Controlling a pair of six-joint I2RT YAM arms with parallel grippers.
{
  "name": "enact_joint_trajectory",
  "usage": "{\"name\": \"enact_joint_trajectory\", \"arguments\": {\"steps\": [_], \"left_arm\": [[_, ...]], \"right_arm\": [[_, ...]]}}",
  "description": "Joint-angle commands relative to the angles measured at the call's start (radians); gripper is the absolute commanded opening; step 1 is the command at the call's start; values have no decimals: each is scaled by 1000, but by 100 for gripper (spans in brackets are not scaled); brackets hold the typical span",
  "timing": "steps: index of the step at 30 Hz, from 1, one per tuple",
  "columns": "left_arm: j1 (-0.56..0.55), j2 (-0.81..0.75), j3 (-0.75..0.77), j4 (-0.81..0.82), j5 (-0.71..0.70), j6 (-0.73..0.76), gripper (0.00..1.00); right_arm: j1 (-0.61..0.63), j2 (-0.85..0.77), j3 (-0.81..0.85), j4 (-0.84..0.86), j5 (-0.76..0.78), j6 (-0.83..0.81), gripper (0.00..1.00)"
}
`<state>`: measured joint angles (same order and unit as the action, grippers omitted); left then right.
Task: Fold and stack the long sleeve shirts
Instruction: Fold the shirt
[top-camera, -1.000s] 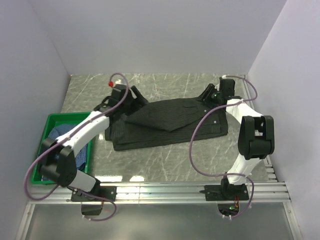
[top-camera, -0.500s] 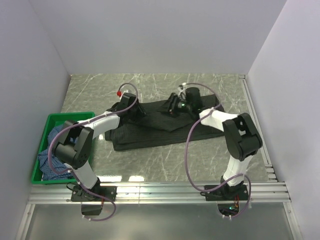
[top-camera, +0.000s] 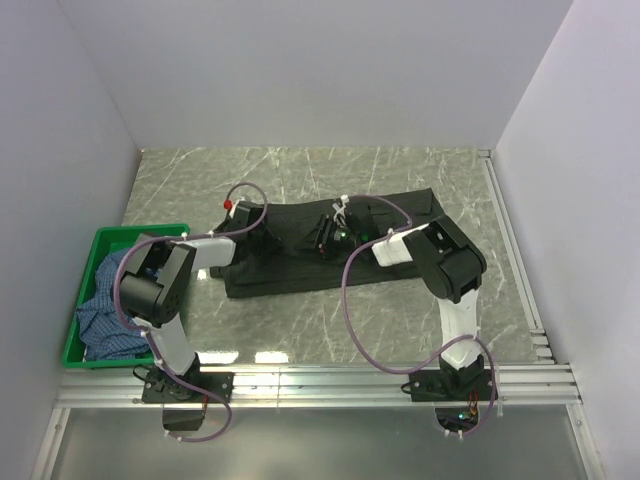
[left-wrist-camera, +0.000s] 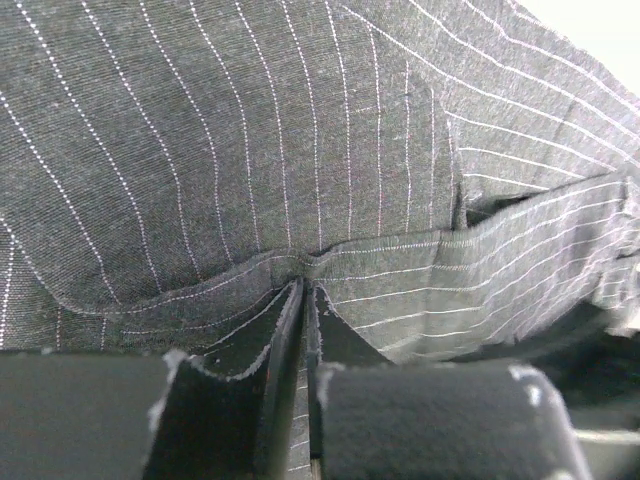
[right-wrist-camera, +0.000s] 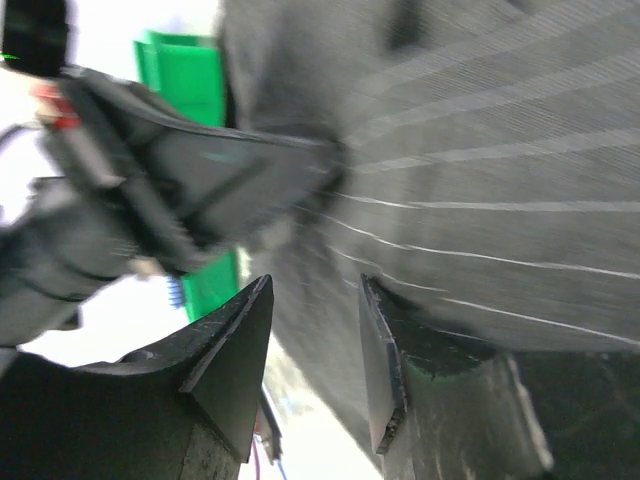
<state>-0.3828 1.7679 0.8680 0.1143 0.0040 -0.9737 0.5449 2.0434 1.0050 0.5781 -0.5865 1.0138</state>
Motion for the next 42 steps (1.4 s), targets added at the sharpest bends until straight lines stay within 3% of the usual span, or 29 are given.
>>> {"name": "enact_joint_trajectory", "arguments": {"steps": [1,11,14,18,23,25,27,32,42], "left_arm": [[22,18,-46,1,-13,-13,14],[79,27,-95,16,14,-28,14],[84,21,-83,7,13,-19,15],[85,-22,-38,-33,13,19,21],[82,-160,60,-165,-1,78,54],[71,-232,89,-220,-60,90,72],[58,-271,129,-306,-99,93,84],[28,-343,99,-427,-133,37,85],[27,-274,-26,-381,-79,16,77]], "right_arm": [[-7,15,-34,78,19,-7,47],[-152,-57,-316,190,8,-32,46],[-190,-129,-355,132,14,-81,46],[-209,-270,-353,-86,77,-184,46],[-211,-489,-237,-453,252,-365,46],[-206,-541,-153,-640,386,-440,47],[-204,-545,-93,-803,477,-486,46],[-201,-460,58,-994,700,-557,45],[-171,-342,87,-1070,695,-581,45]]}}
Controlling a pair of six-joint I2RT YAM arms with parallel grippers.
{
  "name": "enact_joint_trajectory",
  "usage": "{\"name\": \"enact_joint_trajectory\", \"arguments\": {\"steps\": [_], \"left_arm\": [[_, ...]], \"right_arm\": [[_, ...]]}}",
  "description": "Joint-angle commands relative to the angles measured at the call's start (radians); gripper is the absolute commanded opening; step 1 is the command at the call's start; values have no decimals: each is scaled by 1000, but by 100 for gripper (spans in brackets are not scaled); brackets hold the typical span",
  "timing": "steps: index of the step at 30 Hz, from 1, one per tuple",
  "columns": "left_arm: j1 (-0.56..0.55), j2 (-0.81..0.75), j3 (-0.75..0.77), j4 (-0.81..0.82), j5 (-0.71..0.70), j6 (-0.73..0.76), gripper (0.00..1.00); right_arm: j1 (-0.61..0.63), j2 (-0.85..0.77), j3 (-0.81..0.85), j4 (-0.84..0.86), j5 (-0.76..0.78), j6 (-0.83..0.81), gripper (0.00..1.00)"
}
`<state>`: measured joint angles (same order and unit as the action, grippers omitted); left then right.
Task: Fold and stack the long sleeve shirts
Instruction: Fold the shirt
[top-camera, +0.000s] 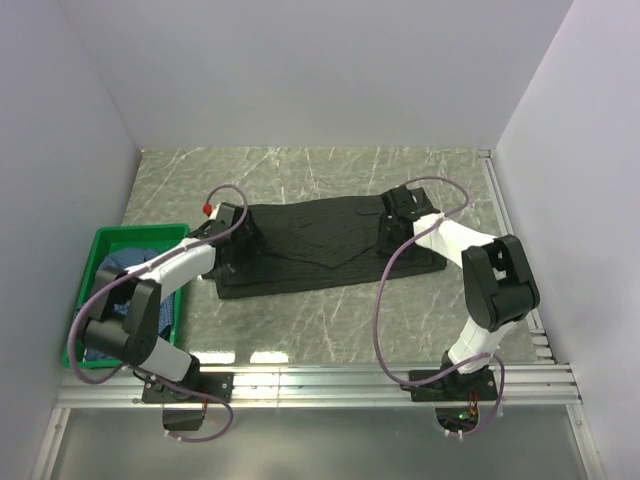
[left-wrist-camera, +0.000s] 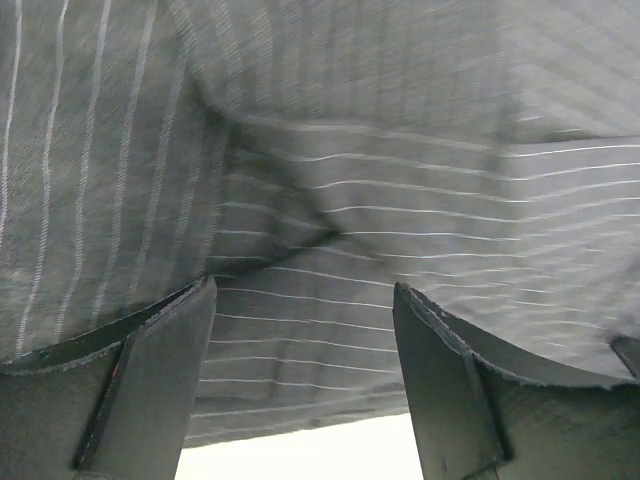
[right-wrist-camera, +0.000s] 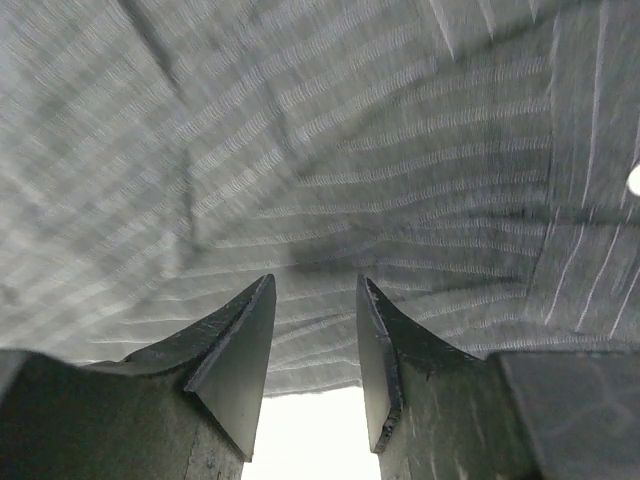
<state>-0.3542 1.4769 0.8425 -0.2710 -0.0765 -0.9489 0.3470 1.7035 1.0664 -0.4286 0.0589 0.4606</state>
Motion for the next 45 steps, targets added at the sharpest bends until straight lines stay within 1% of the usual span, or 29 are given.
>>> {"name": "enact_joint_trajectory", "arguments": {"steps": [1,5,10,12,13,16,18,19,20,21,23,24,25,27,28,29,30,31,32,34,35,37,38,39,40,42,43,44,45], "left_arm": [[0,29,1,6,4,-4,77],[4,143,62,-20,1,10,78],[33,276,156,-33,-9,41,78],[44,357,239,-56,-11,59,78],[55,412,307,-65,-5,88,78],[63,489,424,-115,-35,146,78],[64,581,571,-137,-54,197,78],[66,582,572,-145,-65,214,78],[67,626,639,-146,-68,232,78],[69,646,668,-146,-71,248,78],[78,707,758,-139,-75,288,79],[83,730,792,-137,-72,298,79],[93,778,867,-131,-59,321,80],[95,828,949,-117,-57,347,81],[95,853,989,-109,-52,370,81],[95,903,1068,-93,-28,380,81],[95,930,1110,-88,-10,389,82],[95,953,1151,-88,9,407,82],[95,995,1223,-86,41,412,83],[95,1016,1270,-60,67,420,84],[96,1007,1279,-44,67,423,84],[100,970,1255,15,87,438,85],[103,920,1244,33,83,443,85],[106,890,1230,44,80,440,86],[112,825,1204,49,80,435,86],[115,752,1172,38,80,420,86],[115,675,1126,8,48,403,86],[115,633,1097,-14,23,382,86],[116,590,1063,-46,-41,313,87]], "right_arm": [[35,5,26,-73,53,-28,46],[67,22,17,-114,41,-28,47],[147,30,-43,-151,33,-10,48],[174,25,-68,-157,15,3,48],[206,19,-92,-157,-2,18,48],[271,1,-144,-134,-56,64,48],[352,4,-164,-113,-115,101,48],[380,7,-167,-102,-134,116,48],[445,11,-166,-92,-157,130,48],[475,18,-163,-64,-206,147,48],[545,42,-125,-33,-263,190,48],[614,54,-100,-18,-292,199,48],[644,83,-33,-18,-300,208,48],[690,116,41,-3,-318,216,48],[717,149,108,14,-347,216,48],[727,168,145,24,-358,213,48],[733,186,183,16,-360,207,48],[738,217,255,2,-325,184,48],[738,225,282,-8,-308,173,48],[727,214,328,-44,-262,141,48],[724,199,329,-50,-214,132,48],[718,133,311,-71,-163,101,48],[707,110,299,-82,-103,96,48],[701,63,270,-110,-75,92,48],[692,39,250,-119,-61,84,48],[646,-5,207,-146,2,81,49],[623,-43,166,-153,10,76,49],[578,-60,143,-153,10,69,49],[552,-86,104,-156,9,56,49]]}}
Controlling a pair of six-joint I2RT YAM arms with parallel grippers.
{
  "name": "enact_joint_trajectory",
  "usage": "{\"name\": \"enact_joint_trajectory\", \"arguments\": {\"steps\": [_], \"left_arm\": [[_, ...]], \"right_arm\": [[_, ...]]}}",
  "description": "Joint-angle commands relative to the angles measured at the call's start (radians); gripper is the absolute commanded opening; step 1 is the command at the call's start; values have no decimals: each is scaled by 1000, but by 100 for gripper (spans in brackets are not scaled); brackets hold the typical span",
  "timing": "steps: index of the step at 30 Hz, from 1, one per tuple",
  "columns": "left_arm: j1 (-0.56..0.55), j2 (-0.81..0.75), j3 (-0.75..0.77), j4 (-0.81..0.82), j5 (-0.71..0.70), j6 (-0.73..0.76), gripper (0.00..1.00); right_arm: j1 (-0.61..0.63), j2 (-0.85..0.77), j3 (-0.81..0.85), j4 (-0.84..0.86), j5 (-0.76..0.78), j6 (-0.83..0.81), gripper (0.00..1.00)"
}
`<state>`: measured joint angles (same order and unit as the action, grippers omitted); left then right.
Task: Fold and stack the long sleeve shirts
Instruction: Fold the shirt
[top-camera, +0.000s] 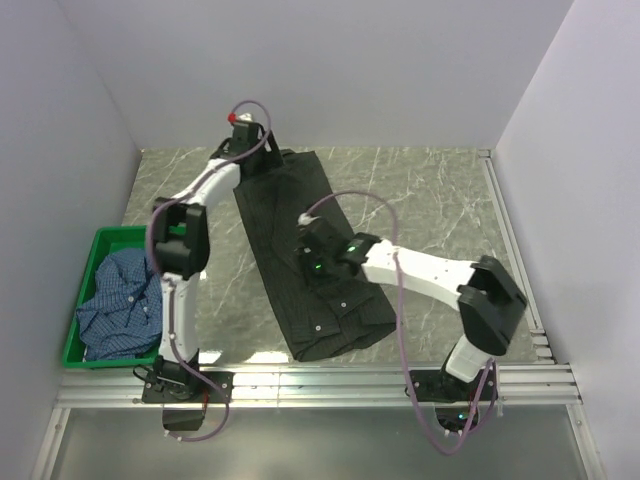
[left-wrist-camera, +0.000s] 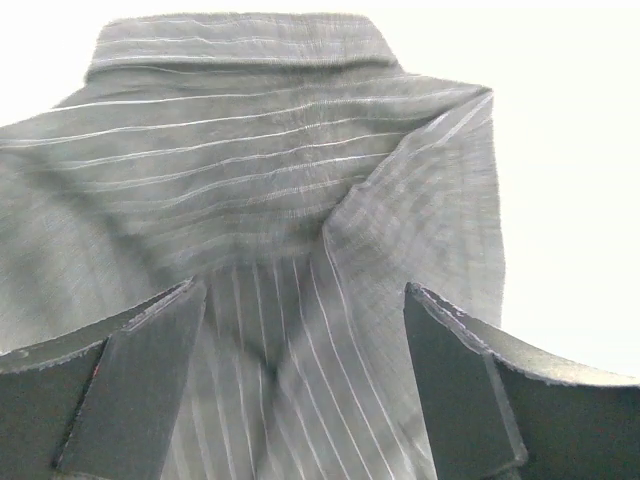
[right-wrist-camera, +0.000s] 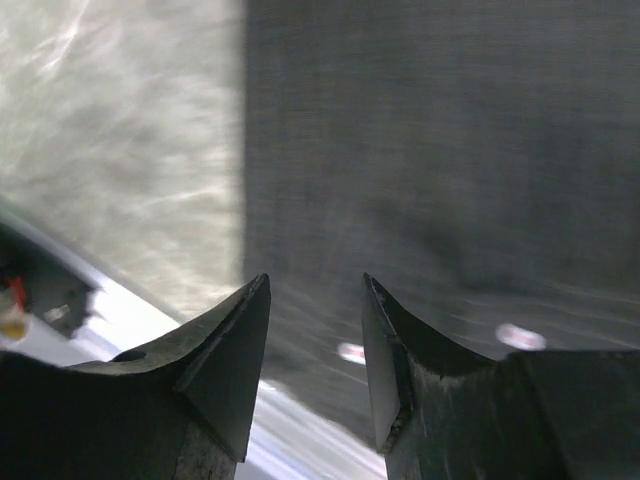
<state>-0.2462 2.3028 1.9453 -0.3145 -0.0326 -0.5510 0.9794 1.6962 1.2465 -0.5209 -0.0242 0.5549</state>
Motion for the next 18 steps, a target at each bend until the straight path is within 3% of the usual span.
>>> {"name": "enact_joint_trajectory", "arguments": {"steps": [1,6,9,14,18], "left_arm": [[7,-325,-125,-42,-111,-116,88],[-21,-566,-432,-75,-113,-283,89],[-76,-681,-645,-40,-89,-303,88],[-185,-657,-732,-41,-106,-280,86],[-200,-564,-752,0,-78,-282,84]], "right_arm": [[-103,-90,-91,-65,101,-44,50],[-188,-99,-136,-91,150,-87,55],[-199,-92,-156,-84,165,-96,56],[-212,-73,-215,-35,147,-84,57],[-209,-56,-243,-10,110,-59,57]]}}
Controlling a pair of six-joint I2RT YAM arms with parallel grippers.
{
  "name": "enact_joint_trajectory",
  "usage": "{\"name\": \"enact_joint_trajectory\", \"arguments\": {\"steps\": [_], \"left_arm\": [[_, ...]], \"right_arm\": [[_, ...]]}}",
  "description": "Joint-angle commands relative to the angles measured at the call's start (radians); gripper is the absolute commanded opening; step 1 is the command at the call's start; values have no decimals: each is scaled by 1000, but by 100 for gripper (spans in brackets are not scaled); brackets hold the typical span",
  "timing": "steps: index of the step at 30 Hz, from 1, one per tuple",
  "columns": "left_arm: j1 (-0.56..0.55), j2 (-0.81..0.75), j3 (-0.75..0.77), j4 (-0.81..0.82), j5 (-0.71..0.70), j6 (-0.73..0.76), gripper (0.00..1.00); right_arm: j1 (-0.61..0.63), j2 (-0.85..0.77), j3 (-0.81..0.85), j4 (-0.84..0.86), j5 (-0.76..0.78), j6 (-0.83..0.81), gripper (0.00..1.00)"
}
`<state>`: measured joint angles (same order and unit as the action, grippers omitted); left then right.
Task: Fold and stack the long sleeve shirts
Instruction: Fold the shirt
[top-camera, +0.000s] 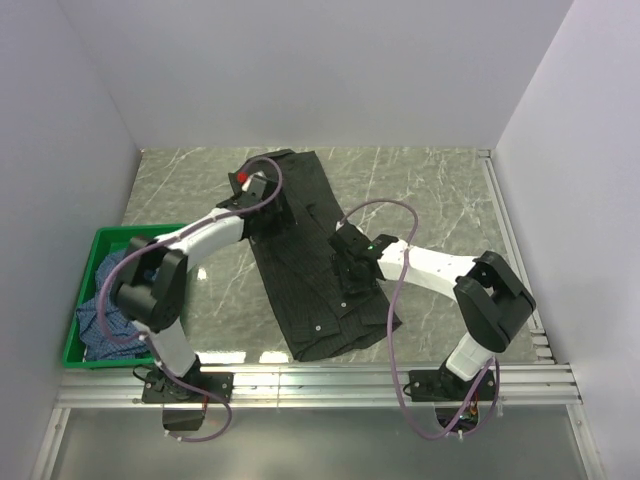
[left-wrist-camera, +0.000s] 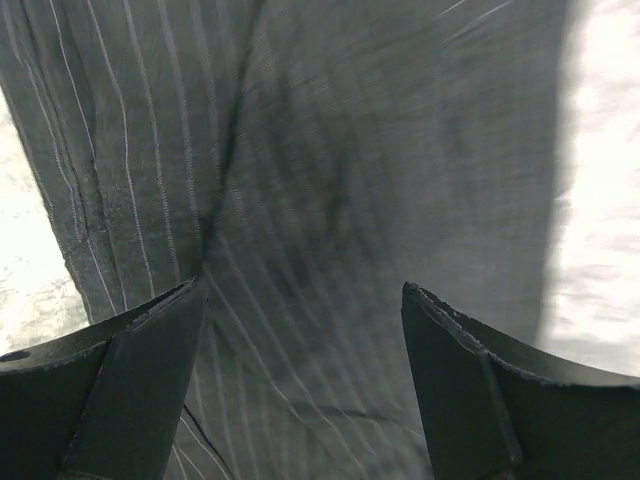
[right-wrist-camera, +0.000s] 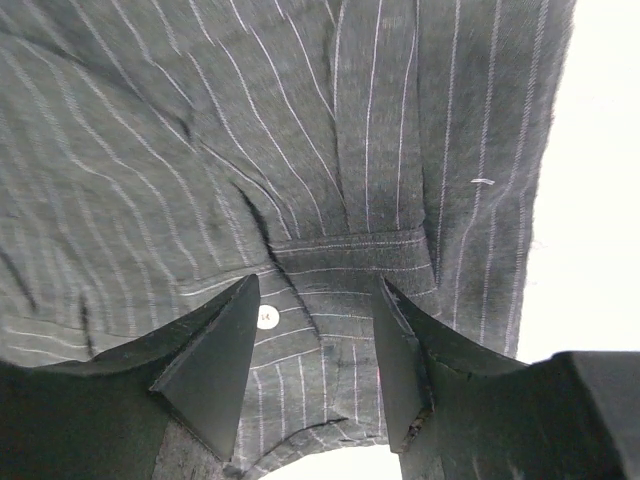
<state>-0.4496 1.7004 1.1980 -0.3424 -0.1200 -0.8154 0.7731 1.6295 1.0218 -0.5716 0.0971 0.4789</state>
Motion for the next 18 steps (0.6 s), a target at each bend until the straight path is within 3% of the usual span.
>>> {"name": "enact_joint_trajectory", "arguments": {"steps": [1,8,18], "left_arm": [[2,54,1,32,8,-16,84],[0,284,168,-7,-18,44,84],[8,467,406,-30,-61,183,84]], "right_arm": [[-5,12,-26,47,-17,23,57],[5,19,-75,97,-89,96,56],[100,124,-25,236,-261,220,56]]}}
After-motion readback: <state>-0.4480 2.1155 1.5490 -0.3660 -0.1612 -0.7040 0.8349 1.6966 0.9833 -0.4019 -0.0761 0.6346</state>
